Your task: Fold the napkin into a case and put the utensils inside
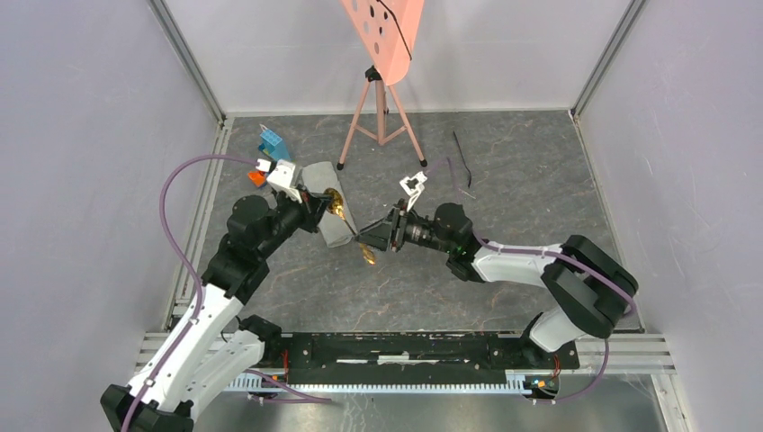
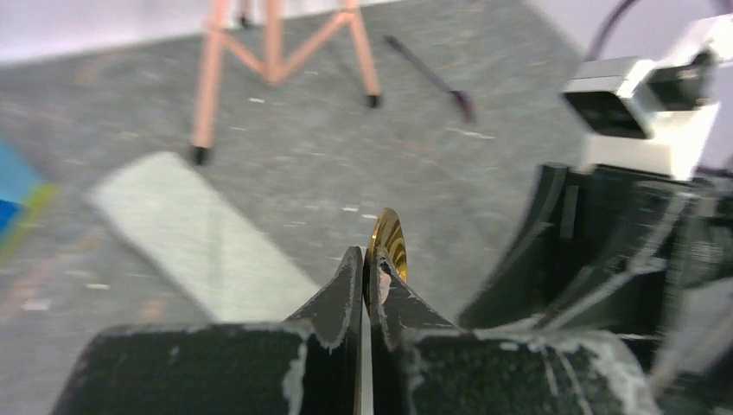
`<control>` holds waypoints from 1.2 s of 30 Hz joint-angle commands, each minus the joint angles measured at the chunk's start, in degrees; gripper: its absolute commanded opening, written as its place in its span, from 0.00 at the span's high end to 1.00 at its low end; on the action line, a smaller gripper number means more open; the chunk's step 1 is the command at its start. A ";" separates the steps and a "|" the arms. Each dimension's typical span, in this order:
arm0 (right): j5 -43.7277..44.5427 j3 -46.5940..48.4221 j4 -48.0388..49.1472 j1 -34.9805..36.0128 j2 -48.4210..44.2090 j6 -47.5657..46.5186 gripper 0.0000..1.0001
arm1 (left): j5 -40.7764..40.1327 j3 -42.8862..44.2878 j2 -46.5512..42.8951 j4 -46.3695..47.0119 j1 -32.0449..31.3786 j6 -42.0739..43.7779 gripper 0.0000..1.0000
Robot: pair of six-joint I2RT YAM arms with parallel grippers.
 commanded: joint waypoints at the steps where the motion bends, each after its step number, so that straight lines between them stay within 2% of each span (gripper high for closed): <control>1: 4.12 6.40 -7.37 0.23 5.16 -9.02 0.48 | -4.65 3.17 4.53 2.29 5.78 27.67 0.98; 3: 3.08 9.91 -8.69 0.23 9.24 -9.95 0.51 | -1.92 3.27 8.47 7.34 10.80 29.89 0.98; 4: 2.30 11.86 -8.78 0.25 11.87 -10.09 0.54 | 1.65 4.04 10.98 10.51 14.52 28.18 0.98; 7: 0.22 17.68 -10.90 0.24 18.90 -10.35 0.69 | 16.72 10.31 19.97 14.95 24.67 21.94 0.98; 10: -1.04 23.13 -12.49 0.29 24.50 -10.25 0.89 | 20.23 16.94 29.42 15.92 29.68 20.25 0.98; 12: -1.52 25.73 -13.31 0.33 27.98 -10.06 0.99 | 26.43 21.61 36.75 17.05 32.67 16.58 0.98; 16: -2.39 28.12 -13.88 0.33 32.12 -9.22 1.00 | 30.79 30.27 47.65 16.96 34.97 14.07 0.98; 19: -1.27 28.00 -14.68 0.33 33.50 -9.15 1.00 | 33.35 33.67 53.15 16.98 35.25 15.49 0.98; 27: -1.55 28.08 -12.80 -0.36 35.94 -7.72 1.00 | 36.64 35.15 60.26 21.66 35.49 18.38 0.98; 36: -2.02 24.13 -10.67 -0.86 30.71 -8.46 1.00 | 36.93 39.37 67.67 21.52 35.43 20.07 0.98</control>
